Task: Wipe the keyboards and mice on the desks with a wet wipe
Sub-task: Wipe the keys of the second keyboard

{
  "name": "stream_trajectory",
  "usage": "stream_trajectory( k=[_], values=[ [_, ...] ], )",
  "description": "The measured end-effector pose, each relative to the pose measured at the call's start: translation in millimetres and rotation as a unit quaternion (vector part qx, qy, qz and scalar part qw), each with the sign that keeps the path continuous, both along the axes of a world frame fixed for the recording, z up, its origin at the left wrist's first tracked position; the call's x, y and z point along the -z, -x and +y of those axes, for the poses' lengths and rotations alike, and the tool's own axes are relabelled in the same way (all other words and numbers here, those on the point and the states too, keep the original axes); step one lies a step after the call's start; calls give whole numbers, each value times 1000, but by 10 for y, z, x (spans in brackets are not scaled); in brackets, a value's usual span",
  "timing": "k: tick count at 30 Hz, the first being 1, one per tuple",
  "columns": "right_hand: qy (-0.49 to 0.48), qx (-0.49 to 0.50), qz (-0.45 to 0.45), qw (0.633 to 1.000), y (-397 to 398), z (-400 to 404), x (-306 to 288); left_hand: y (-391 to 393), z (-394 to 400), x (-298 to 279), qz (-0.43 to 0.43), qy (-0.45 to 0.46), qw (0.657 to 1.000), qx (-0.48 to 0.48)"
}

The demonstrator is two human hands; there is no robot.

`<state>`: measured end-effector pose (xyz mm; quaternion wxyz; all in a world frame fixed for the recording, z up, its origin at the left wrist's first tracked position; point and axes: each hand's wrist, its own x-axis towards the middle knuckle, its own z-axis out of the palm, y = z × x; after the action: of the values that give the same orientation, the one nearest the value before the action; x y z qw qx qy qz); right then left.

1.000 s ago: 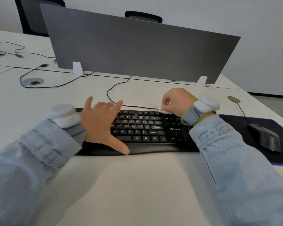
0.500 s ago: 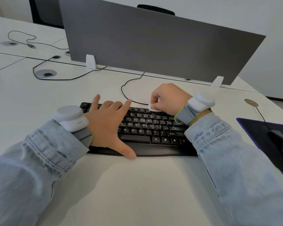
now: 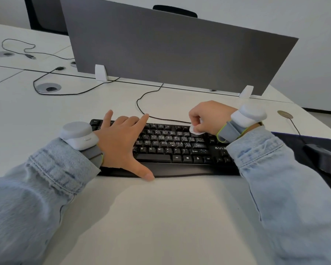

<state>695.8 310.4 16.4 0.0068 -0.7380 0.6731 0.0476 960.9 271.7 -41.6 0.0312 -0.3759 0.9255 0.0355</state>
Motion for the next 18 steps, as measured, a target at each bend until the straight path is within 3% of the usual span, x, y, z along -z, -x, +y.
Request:
stream_trajectory(
  k=[7,11,14,18],
  values=[
    [25,55,-31,998,445,159,30,4,10,-1,-4,-4,1000,-4],
    [164,27,-112,980,315,56,105,20,40,-13,12,-8,1000,3],
    [166,-16,-185,969,66,-38,254,76,103,-7,22,4,1000,19],
    [153,-45,-175,972,-114,-150,386,130,146,17,17,36,999,26]
  ],
)
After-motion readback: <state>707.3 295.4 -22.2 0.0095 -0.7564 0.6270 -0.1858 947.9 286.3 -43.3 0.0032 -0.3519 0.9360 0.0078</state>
